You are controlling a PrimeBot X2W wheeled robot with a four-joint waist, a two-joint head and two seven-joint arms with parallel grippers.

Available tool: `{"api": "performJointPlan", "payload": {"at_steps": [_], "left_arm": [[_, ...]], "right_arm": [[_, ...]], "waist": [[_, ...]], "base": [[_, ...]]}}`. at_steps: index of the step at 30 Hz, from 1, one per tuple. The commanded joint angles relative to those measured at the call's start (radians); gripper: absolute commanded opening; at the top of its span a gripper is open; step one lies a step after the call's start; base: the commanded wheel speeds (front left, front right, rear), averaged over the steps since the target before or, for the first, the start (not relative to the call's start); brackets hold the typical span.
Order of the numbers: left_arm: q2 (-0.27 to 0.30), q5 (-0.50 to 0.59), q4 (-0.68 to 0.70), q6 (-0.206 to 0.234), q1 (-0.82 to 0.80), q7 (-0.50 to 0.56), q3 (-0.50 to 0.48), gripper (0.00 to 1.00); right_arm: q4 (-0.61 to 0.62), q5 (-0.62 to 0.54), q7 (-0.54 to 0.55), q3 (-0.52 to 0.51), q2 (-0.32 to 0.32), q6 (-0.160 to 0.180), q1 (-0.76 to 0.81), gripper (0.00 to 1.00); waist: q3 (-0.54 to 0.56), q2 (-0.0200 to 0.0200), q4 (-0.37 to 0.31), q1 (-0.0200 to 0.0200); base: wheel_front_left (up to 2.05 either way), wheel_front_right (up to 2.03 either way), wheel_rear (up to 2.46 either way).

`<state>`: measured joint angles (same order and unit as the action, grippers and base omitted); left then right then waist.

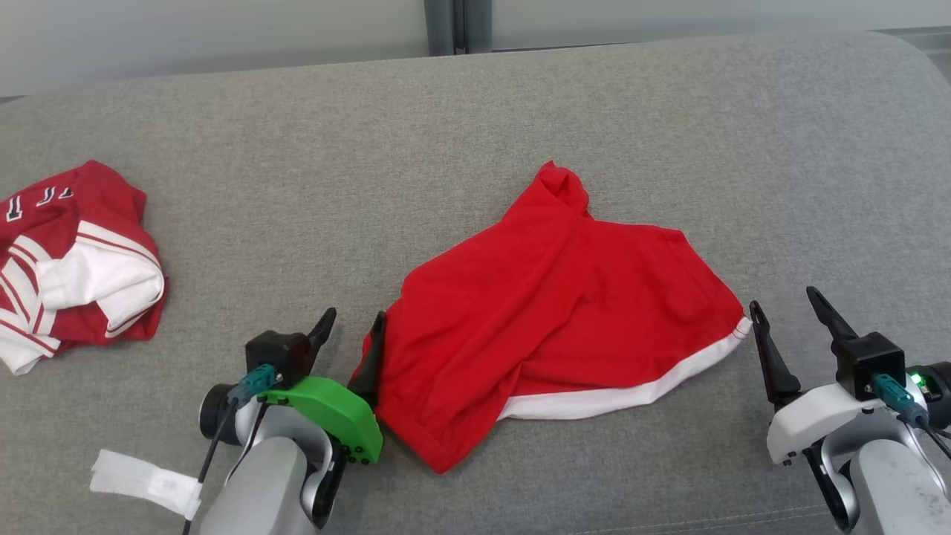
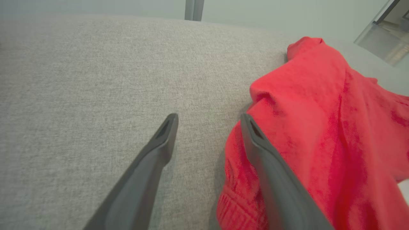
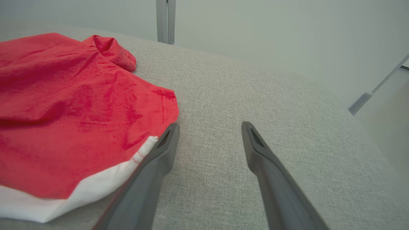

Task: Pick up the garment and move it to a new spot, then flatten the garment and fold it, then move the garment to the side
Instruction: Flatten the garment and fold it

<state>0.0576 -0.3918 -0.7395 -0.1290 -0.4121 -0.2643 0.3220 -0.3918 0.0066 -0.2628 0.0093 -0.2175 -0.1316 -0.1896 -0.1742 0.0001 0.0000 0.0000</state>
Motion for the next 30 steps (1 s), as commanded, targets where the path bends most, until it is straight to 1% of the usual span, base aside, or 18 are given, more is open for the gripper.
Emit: {"api": "performJointPlan", "payload": {"at_steps": [1, 4, 7, 11, 12, 14, 16, 17, 19, 24, 30], "left_arm": [[0.014, -0.016, -0.019, -0.002, -0.012, 0.0, 0.022, 1.0], [0.021, -0.058, -0.072, -0.002, -0.052, 0.0, 0.126, 1.0], [0.029, -0.106, -0.128, -0.002, -0.059, 0.0, 0.213, 1.0], [0.035, -0.155, -0.16, -0.001, -0.074, 0.001, 0.277, 1.0], [0.038, -0.157, -0.156, -0.001, -0.078, 0.001, 0.282, 0.85], [0.053, -0.147, -0.125, -0.001, -0.095, 0.0, 0.262, 0.0], [0.063, -0.117, -0.083, -0.001, -0.106, 0.0, 0.223, 0.0], [0.071, -0.08, -0.049, 0.008, -0.105, 0.0, 0.18, 0.0], [0.075, -0.051, -0.039, 0.007, -0.114, 0.0, 0.151, 0.0], [0.08, -0.002, -0.05, 0.0, -0.162, 0.0, 0.117, 0.0], [0.064, 0.008, -0.038, -0.002, -0.13, 0.0, 0.076, 0.0]], "right_arm": [[0.006, 0.001, -0.003, -0.003, 0.001, 0.002, -0.008, 1.0], [0.022, 0.004, -0.003, -0.017, 0.003, 0.002, -0.013, 1.0], [0.034, 0.003, -0.003, -0.038, 0.005, 0.002, -0.009, 1.0], [0.047, -0.001, -0.003, -0.057, 0.006, 0.002, -0.008, 1.0], [0.05, -0.003, -0.003, -0.059, 0.007, 0.002, -0.008, 1.0], [0.057, -0.001, -0.003, -0.064, 0.006, 0.002, -0.014, 1.0], [0.068, 0.003, -0.003, -0.068, 0.007, 0.002, -0.023, 1.0], [0.074, 0.005, -0.003, -0.07, 0.009, 0.002, -0.026, 1.0], [0.078, 0.005, -0.003, -0.063, 0.012, 0.002, -0.034, 1.0], [0.085, 0.013, -0.003, -0.056, 0.022, 0.002, -0.057, 1.0], [0.076, 0.016, -0.003, -0.081, 0.028, 0.002, -0.038, 1.0]], "waist": [[-0.006, -0.0001, -0.011, 0.0], [-0.006, -0.0001, -0.021, 0.0], [-0.002, -0.0001, -0.026, 0.0], [0.0, -0.0001, -0.026, 0.0], [-0.001, -0.0001, -0.025, 0.0], [-0.005, -0.0001, -0.021, 0.0], [-0.014, -0.0001, -0.018, 0.0], [-0.024, -0.0001, -0.019, 0.0], [-0.034, -0.0001, -0.025, 0.0], [-0.063, -0.0001, -0.051, 0.0], [-0.063, -0.0001, -0.048, 0.0]], "base": [[0.0, 0.0, 0.0], [0.0, 0.0, 0.0], [0.0, 0.0, 0.0], [0.0, 0.0, 0.0], [0.0, 0.0, 0.0], [0.0, 0.0, 0.0], [0.0, 0.0, 0.0], [0.0, 0.0, 0.0], [0.0, 0.0, 0.0], [0.0, 0.0, 0.0], [0.0, 0.0, 0.0]]}}
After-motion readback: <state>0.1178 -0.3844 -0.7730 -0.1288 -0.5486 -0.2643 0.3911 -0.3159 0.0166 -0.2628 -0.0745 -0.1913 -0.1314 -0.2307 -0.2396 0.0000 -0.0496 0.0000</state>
